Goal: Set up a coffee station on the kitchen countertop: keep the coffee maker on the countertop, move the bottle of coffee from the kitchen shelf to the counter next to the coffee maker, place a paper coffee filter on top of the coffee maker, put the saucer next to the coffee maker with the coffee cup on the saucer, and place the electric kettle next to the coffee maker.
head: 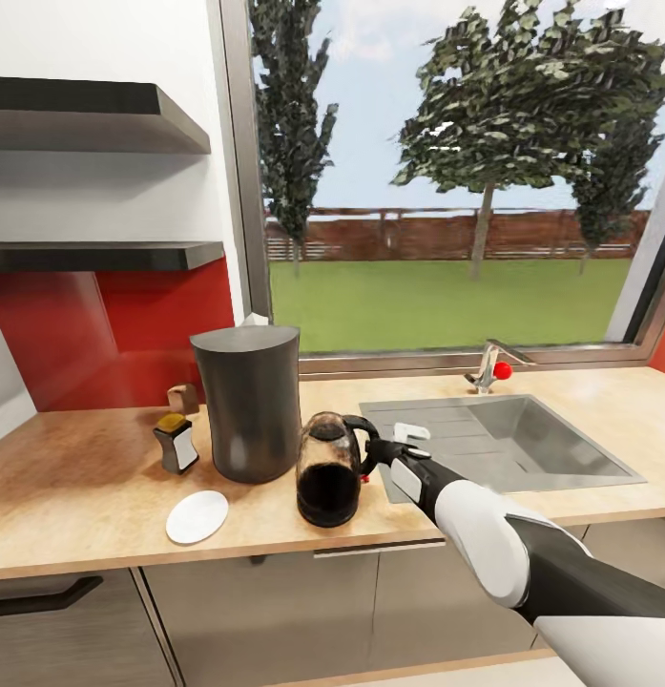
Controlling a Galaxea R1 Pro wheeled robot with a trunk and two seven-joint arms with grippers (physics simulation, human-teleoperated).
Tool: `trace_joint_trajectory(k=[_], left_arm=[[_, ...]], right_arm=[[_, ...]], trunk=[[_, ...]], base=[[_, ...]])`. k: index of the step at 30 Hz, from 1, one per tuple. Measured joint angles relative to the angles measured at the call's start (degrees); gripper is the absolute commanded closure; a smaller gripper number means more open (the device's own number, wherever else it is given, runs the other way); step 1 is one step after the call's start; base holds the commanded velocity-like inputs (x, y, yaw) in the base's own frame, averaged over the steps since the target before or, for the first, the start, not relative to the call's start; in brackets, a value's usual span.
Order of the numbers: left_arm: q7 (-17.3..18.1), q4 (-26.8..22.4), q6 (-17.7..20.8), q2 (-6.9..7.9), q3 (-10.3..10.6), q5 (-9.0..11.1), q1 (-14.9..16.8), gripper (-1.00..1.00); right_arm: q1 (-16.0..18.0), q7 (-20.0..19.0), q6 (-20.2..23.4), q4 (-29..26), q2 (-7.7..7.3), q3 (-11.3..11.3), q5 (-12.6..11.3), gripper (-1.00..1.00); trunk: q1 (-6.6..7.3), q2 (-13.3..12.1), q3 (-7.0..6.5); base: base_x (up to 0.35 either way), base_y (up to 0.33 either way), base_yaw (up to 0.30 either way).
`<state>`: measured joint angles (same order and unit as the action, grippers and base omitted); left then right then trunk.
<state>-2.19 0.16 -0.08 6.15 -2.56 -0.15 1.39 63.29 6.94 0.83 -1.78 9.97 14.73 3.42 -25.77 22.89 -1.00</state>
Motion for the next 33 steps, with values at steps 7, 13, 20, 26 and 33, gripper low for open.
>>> trace_joint_trajectory(k=[7, 13, 20, 26, 33], left_arm=[[-0.1, 0.0, 0.0, 0.00, 0.0, 0.0, 0.0, -1.00], [-0.2, 0.0, 0.0, -0.02, 0.0, 0.1, 0.0, -1.00], [-0.2, 0.0, 0.0, -0.10, 0.0, 0.1, 0.0, -1.00], [-0.2, 0.0, 0.0, -0.22, -0.1, 0.1, 0.0, -1.00], [-0.2, 0.0, 0.0, -0.21, -0.1, 0.1, 0.0, -1.00]], right_arm=[[0.0, 0.0, -1.2, 0.0, 0.00, -0.1, 0.0, -1.00], [-0.1, 0.0, -1.3, 0.0, 0.01, -0.1, 0.0, -1.00], [-0.1, 0.0, -1.3, 0.1, 0.01, -0.1, 0.0, -1.00], [-0.1, 0.0, -1.3, 0.1, 0.01, -0.1, 0.0, -1.00], [-0.1, 0.0, -1.3, 0.1, 0.00, 0.0, 0.0, -1.00]], trunk=[[0.00, 0.0, 0.00], [-0.02, 0.0, 0.00], [0.00, 0.0, 0.00], [-0.01, 0.0, 0.00], [-0.01, 0.0, 0.00]], base=[[0.000, 0.000, 0.000], [-0.141, -0.094, 0.000], [-0.058, -0.038, 0.000], [-0.056, -0.100, 0.000], [-0.106, -0.164, 0.000]])
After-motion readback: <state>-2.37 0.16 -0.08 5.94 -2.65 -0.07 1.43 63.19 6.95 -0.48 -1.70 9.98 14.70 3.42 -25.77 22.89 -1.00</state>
